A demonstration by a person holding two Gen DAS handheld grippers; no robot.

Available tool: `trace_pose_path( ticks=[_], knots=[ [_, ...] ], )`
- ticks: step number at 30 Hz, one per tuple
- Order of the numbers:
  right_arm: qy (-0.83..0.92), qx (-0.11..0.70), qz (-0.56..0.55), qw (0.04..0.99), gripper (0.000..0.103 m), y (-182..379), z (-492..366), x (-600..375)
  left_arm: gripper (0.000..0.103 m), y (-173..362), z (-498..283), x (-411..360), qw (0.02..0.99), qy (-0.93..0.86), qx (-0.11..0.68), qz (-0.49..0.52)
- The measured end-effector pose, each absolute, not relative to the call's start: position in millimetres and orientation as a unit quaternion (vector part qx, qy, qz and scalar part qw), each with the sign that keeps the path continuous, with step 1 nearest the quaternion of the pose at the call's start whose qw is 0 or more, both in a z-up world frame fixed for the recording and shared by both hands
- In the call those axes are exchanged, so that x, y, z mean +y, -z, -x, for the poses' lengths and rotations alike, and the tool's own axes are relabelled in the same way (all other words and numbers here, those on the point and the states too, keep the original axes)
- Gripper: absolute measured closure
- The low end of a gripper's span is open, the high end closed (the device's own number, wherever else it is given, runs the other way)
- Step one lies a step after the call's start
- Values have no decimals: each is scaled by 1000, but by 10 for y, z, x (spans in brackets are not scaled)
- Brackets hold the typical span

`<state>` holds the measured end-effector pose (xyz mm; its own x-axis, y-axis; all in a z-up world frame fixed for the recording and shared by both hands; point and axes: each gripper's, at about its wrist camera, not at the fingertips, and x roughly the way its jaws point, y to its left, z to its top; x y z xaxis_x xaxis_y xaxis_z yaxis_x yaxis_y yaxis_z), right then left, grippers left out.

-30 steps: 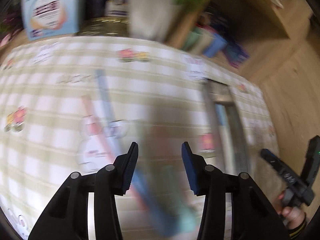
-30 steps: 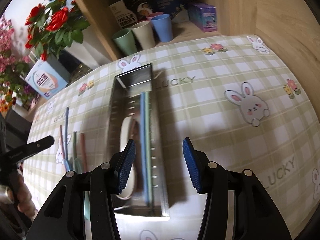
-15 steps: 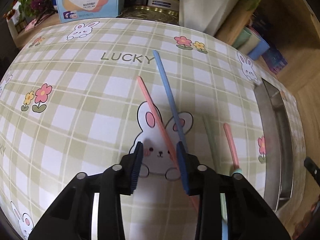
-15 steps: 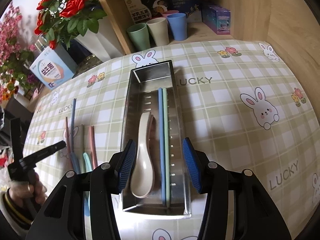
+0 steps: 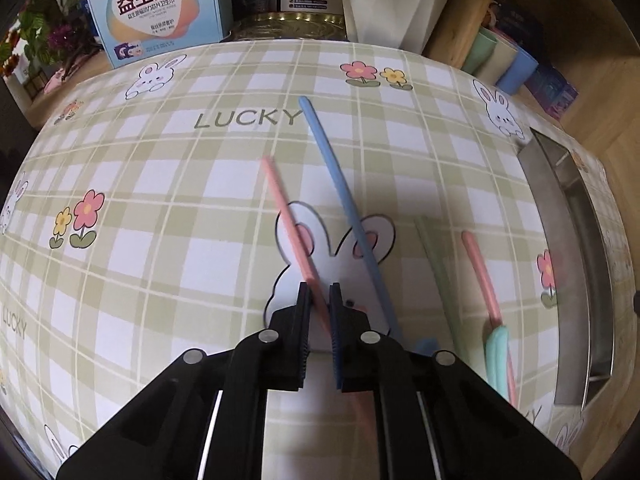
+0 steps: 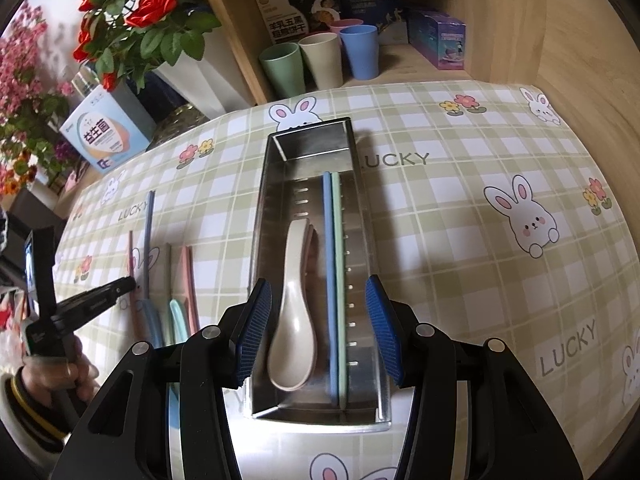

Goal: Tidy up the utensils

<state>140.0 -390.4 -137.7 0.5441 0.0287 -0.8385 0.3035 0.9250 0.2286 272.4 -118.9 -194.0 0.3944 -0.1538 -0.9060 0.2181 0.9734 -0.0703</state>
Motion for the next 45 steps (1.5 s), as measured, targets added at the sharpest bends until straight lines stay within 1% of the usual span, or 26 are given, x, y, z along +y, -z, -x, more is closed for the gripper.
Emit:
trace_pose_path(
  ticks=[8, 17, 18, 19, 23, 25, 27, 32, 45],
  knots=[
    [37, 471, -150, 869, 55, 1324, -1454, -3552, 97, 1937, -2504, -882, 823, 143, 548, -27],
    [-50, 500, -92, 860, 56, 1436, -1454, -2805, 97, 1949, -2127, -557, 807, 169, 565, 20],
    [-60, 508, -87, 855, 58, 1480, -1452, -2730, 97, 1949, -2069, -544, 808, 171, 564, 19],
    [-65, 515, -83, 851, 64, 1521, -1451, -2670, 97, 1948, -2006, -538, 808, 175, 562, 15],
    [-74, 542, -72, 834, 74, 1674, -1455, -2499, 97, 1950, -1840, -519, 815, 177, 552, 2],
    [-69, 553, -69, 827, 76, 1743, -1466, -2458, 97, 1951, -1819, -492, 817, 179, 549, 5],
    [-60, 562, -68, 822, 80, 1795, -1476, -2449, 97, 1954, -1798, -459, 818, 183, 546, 10],
    [-44, 580, -73, 810, 83, 1887, -1515, -2433, 97, 1955, -1744, -395, 820, 205, 535, 9],
    [-17, 595, -97, 798, 83, 2029, -1639, -2439, 97, 1977, -1763, -216, 825, 211, 523, 39]
  ],
)
